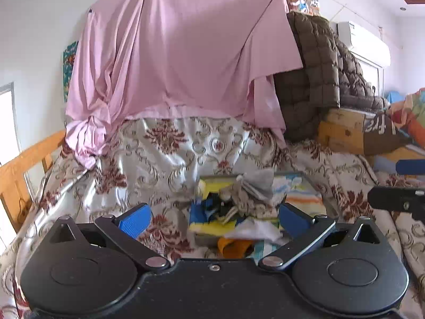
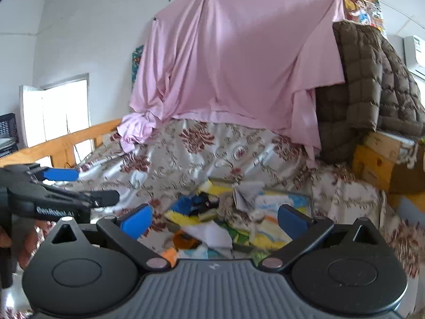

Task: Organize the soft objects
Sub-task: 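Raise both open tools away from the tray, then pull both open tools back from the tray over the bed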

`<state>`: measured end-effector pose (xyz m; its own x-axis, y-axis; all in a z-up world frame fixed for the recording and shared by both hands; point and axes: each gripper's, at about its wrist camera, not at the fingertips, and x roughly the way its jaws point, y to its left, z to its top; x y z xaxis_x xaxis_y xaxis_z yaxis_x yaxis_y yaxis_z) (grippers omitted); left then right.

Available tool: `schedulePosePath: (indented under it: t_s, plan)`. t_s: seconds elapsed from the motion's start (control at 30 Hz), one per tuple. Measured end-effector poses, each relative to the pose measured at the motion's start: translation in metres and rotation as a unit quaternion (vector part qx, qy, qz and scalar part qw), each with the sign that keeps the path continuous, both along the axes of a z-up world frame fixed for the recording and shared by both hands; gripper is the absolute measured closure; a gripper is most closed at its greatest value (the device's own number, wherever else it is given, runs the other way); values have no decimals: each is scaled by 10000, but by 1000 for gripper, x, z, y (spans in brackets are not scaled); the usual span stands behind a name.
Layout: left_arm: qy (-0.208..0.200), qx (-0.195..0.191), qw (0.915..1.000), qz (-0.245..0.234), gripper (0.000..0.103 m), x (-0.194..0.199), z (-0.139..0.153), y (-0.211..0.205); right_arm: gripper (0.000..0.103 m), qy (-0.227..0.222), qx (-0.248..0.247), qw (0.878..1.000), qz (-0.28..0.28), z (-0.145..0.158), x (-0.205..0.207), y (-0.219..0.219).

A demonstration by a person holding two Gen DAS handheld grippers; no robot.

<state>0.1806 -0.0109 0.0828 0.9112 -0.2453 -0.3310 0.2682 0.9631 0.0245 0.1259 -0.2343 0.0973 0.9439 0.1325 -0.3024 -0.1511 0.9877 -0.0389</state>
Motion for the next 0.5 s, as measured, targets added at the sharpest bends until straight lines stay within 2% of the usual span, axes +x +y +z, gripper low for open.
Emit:
schedulePosePath:
  t_s: [0.3, 0.5]
  plan:
    - [573, 215, 9981, -22, 1, 5, -47, 4, 0, 47, -163, 9981, -598, -70, -10, 4]
    - [824, 397, 9958, -41, 1, 6, -70, 3, 0, 302, -163, 9972, -670, -102, -9, 5]
